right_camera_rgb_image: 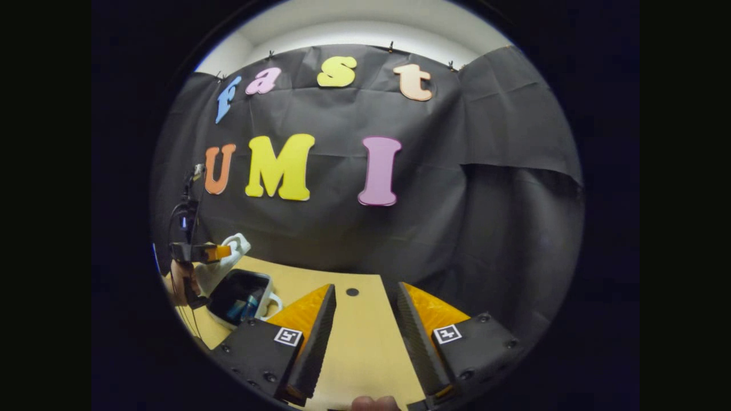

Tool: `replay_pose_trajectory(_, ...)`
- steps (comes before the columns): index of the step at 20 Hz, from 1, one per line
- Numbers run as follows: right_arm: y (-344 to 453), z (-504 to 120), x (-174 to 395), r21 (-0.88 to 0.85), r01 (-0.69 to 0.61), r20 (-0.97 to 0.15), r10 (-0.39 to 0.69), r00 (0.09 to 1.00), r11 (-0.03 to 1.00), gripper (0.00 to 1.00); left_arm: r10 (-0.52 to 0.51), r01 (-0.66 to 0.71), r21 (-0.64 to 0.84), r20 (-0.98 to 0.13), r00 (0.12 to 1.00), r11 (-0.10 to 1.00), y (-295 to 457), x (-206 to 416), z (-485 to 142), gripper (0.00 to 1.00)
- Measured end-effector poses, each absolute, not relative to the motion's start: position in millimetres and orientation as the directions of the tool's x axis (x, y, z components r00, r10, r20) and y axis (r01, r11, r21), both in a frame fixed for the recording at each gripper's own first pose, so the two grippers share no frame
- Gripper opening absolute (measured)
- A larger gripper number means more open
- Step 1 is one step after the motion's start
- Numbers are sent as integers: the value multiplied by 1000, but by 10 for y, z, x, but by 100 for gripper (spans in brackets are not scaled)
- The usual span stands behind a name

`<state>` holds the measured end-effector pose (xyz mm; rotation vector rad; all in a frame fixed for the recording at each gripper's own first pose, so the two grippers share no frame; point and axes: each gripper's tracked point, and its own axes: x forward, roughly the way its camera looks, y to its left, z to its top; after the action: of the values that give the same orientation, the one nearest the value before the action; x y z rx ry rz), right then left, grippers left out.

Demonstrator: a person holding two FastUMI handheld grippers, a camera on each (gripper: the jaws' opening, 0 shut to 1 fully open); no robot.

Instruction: First open the suitcase, pack the skin care products into it, and then close the suitcase.

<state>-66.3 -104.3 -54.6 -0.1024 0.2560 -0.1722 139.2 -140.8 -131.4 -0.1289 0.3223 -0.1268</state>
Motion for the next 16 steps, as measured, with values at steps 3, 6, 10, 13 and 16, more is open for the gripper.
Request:
replay_pose_trajectory(3,-1204,-512,-767,-139,196,-248,-225,942,971,65,-173,145,-106,-355,919,984,-1711,1465,-1752,9)
replay_pose_trajectory(6,-1299,-580,-837,-147,210,-274,-244,930,967,66,-163,153,-58,-413,896,986,-1886,1497,-2163,9)
replay_pose_trajectory(10,-1495,-590,-914,-155,242,-284,-277,918,958,66,-93,121,32,-460,883,992,-1961,1546,-2534,9)
replay_pose_trajectory(13,-1583,-625,-931,-138,263,-297,-293,909,955,65,-41,102,104,-474,880,989,-2005,1571,-2647,10)
replay_pose_trajectory(16,-1584,-671,-924,-126,260,-307,-286,908,958,64,23,78,189,-484,875,979,-2039,1574,-2783,12)
